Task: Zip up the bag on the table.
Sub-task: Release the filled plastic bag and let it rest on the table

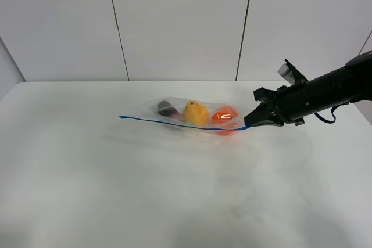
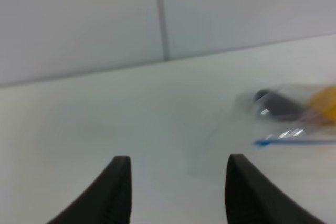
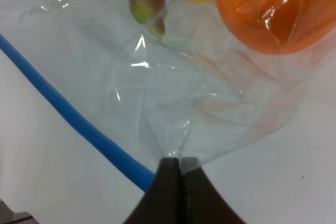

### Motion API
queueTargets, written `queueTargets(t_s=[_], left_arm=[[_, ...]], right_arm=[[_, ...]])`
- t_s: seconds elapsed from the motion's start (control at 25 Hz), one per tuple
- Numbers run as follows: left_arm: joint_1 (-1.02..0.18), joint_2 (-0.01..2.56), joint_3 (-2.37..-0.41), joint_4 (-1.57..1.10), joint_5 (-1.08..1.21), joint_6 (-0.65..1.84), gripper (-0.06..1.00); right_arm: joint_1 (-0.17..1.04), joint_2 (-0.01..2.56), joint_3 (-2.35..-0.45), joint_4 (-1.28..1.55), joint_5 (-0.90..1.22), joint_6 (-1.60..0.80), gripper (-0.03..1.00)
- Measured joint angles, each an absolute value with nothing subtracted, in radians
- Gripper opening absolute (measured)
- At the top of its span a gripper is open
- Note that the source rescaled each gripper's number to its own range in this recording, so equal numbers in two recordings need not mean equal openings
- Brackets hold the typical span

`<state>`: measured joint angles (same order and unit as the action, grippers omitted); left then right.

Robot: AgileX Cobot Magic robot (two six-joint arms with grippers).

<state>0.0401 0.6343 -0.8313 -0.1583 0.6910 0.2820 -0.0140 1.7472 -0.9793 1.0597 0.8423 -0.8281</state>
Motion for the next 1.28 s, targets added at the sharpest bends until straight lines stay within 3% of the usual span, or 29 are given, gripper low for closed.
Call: queueTargets(t_s=[0.4, 0.76, 1.28], left_arm=[[0.04, 0.292, -0.732, 0.025, 0.854, 0.07, 0.87], [0.04, 0.169, -0.727, 0.025, 1.049, 0.042, 0.87], [0.04, 0.044, -0.607, -0.085, 1.1, 0.012, 0.87]], right_arm=[[-0.014, 1.747, -0.979, 1.06, 0.838, -0.828, 0.0], [-0.014, 1.747, -0.979, 1.06, 0.832, -0.829, 0.0], [-0.014, 1.747, -0.979, 1.06, 0.831, -0.831, 0.0]])
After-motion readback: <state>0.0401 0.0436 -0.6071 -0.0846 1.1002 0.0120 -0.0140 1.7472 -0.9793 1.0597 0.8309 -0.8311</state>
